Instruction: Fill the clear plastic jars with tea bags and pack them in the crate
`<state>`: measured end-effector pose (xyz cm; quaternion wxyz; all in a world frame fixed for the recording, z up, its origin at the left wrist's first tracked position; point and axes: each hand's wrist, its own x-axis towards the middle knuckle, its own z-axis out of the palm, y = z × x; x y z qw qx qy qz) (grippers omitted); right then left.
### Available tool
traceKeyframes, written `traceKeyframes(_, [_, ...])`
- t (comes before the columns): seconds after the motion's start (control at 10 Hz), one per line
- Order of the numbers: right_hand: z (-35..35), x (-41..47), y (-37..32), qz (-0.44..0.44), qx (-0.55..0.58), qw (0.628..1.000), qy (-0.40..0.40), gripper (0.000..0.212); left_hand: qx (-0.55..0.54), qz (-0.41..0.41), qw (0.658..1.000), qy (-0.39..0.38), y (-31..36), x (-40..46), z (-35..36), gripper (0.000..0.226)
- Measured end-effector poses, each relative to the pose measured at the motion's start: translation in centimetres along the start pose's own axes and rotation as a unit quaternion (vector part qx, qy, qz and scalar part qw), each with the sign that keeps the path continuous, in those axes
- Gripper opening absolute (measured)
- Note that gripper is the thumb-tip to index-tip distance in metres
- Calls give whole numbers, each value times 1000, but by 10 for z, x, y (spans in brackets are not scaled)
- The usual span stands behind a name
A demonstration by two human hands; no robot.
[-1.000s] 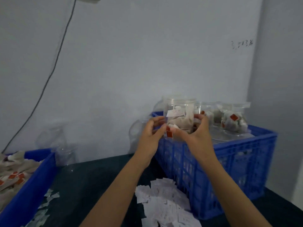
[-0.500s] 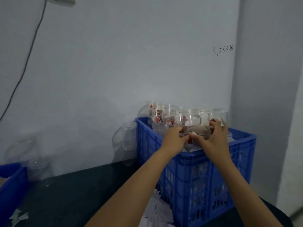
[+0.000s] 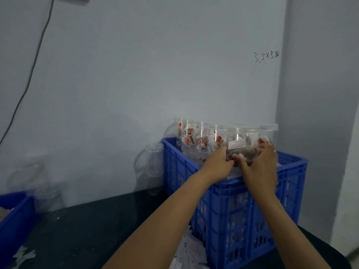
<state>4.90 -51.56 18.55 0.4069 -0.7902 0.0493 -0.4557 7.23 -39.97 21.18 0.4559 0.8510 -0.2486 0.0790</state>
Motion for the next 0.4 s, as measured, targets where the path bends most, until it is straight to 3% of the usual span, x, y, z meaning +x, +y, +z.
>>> traceKeyframes(0.3, [-7, -16, -17, -16, -22, 1000, -7, 55, 6, 30, 999, 35, -4, -25, -14, 41])
traceKeyframes(0.4, [-7, -36, -36, -52, 29, 998, -1, 44, -5, 47, 996, 69, -9, -48, -26, 32])
